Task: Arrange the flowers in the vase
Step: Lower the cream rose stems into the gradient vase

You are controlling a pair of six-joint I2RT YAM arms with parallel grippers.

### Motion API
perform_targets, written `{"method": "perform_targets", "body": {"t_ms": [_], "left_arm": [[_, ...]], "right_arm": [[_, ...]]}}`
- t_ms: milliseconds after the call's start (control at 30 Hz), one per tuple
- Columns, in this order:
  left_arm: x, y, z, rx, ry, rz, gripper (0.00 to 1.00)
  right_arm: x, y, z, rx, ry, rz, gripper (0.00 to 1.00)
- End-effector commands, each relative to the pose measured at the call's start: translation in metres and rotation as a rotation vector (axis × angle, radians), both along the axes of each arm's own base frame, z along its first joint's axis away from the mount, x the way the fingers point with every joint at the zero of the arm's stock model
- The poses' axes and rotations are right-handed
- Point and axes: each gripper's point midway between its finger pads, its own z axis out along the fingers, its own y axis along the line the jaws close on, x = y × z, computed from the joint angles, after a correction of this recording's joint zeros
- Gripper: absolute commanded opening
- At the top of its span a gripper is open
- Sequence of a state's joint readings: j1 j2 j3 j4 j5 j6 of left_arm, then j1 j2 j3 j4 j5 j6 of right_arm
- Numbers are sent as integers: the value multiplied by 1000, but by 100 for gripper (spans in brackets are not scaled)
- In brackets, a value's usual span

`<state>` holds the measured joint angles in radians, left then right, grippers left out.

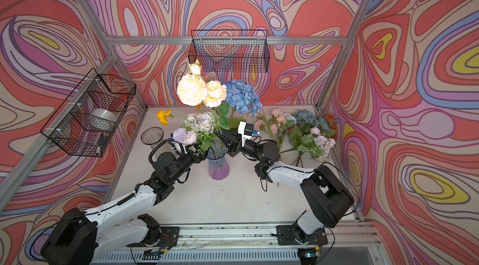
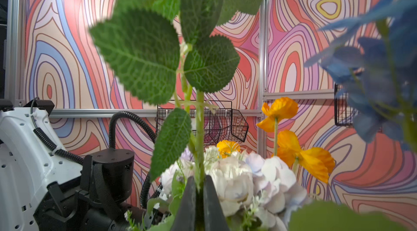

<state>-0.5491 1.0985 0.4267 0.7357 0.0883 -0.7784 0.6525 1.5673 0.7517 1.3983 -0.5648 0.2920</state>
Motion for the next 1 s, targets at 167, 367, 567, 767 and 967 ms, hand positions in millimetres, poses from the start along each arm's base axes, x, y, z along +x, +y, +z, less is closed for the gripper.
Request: {"method": "perform_targets", "body": {"t_ms": [167,367,567,767,967], "left_arm": [[-1,3,7,-1,-19,15,86],[-1,3,8,-3,-20,11,86],[-2,3,9,-3,-21,10,86],[-2,4,8,0,-22,14,87],[-3,4,10,-1,-26,12,86]], "right_arm": [[4,0,-28,25,98,-7,0],[11,-2,-60,-10,187,-42,0],[15,-2,-83,-40,259,-51,6],[14,-3,-94,-87,322,-55,23],[5,-10,-105,-172,392,-66,37]]}}
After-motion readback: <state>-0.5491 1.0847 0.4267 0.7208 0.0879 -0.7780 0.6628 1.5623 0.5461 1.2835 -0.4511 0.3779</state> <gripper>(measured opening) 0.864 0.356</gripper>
